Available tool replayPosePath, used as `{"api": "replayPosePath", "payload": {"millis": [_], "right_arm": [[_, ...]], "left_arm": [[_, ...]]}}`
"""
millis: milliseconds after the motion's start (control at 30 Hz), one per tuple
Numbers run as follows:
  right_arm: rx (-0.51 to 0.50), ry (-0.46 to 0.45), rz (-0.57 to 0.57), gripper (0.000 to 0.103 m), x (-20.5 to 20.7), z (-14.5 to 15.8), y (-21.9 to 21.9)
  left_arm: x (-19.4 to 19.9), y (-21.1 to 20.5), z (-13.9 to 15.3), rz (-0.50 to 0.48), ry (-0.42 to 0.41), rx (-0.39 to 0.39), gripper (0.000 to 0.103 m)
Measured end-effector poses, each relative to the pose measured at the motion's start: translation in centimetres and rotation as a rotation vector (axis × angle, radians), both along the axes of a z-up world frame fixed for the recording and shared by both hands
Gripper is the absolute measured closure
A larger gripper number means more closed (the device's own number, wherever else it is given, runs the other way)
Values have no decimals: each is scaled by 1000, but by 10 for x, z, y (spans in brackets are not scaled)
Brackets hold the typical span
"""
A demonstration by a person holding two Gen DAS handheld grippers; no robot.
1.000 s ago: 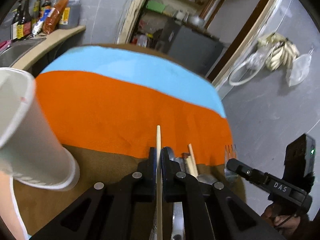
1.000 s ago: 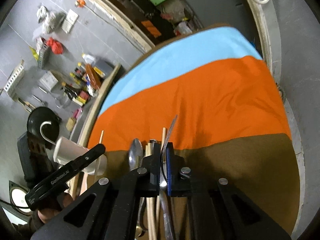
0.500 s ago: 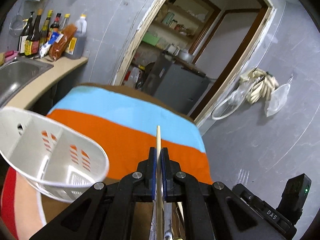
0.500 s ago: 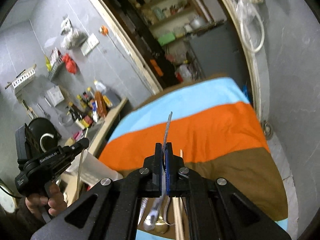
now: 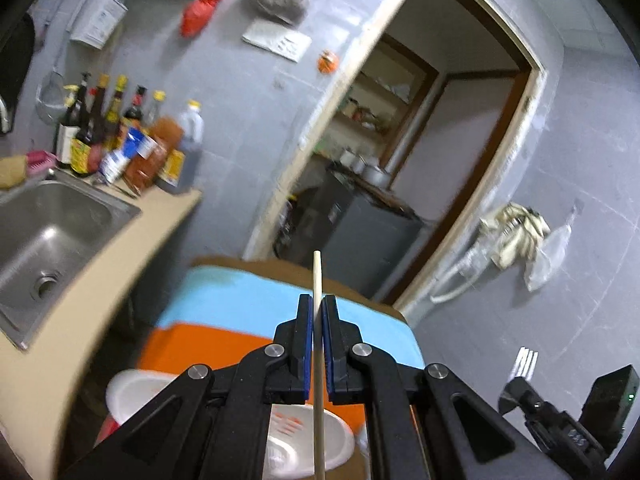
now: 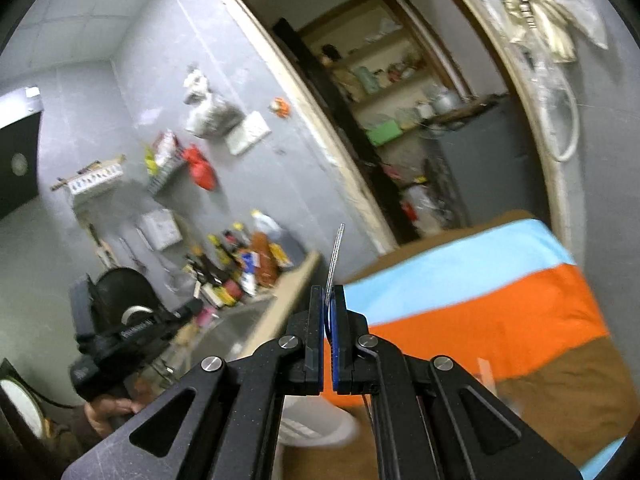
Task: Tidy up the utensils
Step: 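Lift both held utensils and carry them toward the white caddy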
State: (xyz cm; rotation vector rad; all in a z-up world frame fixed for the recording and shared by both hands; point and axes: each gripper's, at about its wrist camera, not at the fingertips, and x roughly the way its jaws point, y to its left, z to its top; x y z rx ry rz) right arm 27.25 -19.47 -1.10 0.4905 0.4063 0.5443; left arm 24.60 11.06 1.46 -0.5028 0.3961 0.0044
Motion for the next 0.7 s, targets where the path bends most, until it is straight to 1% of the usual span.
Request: {"api": "replayPosePath", "payload": {"millis": [167,300,467,600,700], "right_arm": [[81,-71,31,100,13,12,48],[106,-112,42,100,22,10,80],[132,-100,39,100,34,4,106],[118,-84,52,100,38,-7,121],[103,-53,59,100,40,-23,128]], "left_arm": [[3,47,8,80,-55,-4,98],[13,69,7,115,-90,-15,98],[29,83,-5,127,-100,-24,98],[38,86,-18,124,-91,-26,98],[40,84,-32,128,-81,-27,98]]}}
